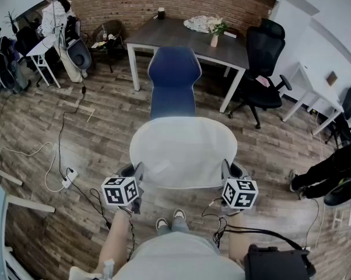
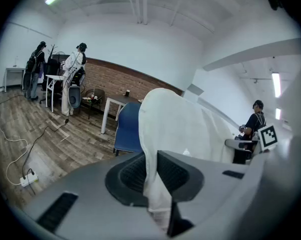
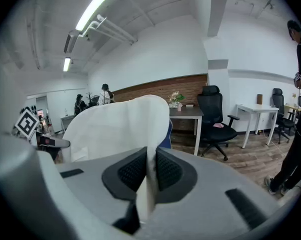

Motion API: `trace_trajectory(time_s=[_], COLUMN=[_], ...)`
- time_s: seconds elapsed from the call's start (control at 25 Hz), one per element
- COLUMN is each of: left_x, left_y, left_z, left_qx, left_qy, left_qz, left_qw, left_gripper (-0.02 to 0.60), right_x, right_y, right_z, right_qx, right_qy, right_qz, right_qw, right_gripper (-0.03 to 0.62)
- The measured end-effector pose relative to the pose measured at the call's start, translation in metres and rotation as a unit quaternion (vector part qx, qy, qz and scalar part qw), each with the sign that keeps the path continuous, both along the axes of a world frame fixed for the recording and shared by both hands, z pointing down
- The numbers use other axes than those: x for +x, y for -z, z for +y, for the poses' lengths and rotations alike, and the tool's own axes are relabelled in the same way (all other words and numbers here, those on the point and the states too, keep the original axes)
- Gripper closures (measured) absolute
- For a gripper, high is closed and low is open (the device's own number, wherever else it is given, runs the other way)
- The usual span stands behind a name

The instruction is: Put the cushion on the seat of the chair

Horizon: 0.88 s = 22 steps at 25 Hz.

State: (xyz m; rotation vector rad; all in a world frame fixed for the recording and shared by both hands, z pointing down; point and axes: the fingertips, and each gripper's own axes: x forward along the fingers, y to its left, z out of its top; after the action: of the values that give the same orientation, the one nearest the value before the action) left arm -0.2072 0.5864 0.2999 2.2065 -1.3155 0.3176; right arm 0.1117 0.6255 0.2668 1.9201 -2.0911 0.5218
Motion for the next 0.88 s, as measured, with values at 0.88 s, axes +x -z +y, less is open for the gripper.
trace_trajectory(time_s=[0.88], left_x=[0.038], left_y=[-0.008], left_z=[-0.033], left_qx=[-0.015], left_qy=[0.005], left_qz=[-0.005], left_qw=[0.9999], left_gripper=[0.534], right_x=[0.039], right_y=[-0.012], right_z=[-0.037], right_qx=[-0.011], right_qy=[0.016], right_qz=[-0.051], right_qw=[0.998], right_gripper=[0.546])
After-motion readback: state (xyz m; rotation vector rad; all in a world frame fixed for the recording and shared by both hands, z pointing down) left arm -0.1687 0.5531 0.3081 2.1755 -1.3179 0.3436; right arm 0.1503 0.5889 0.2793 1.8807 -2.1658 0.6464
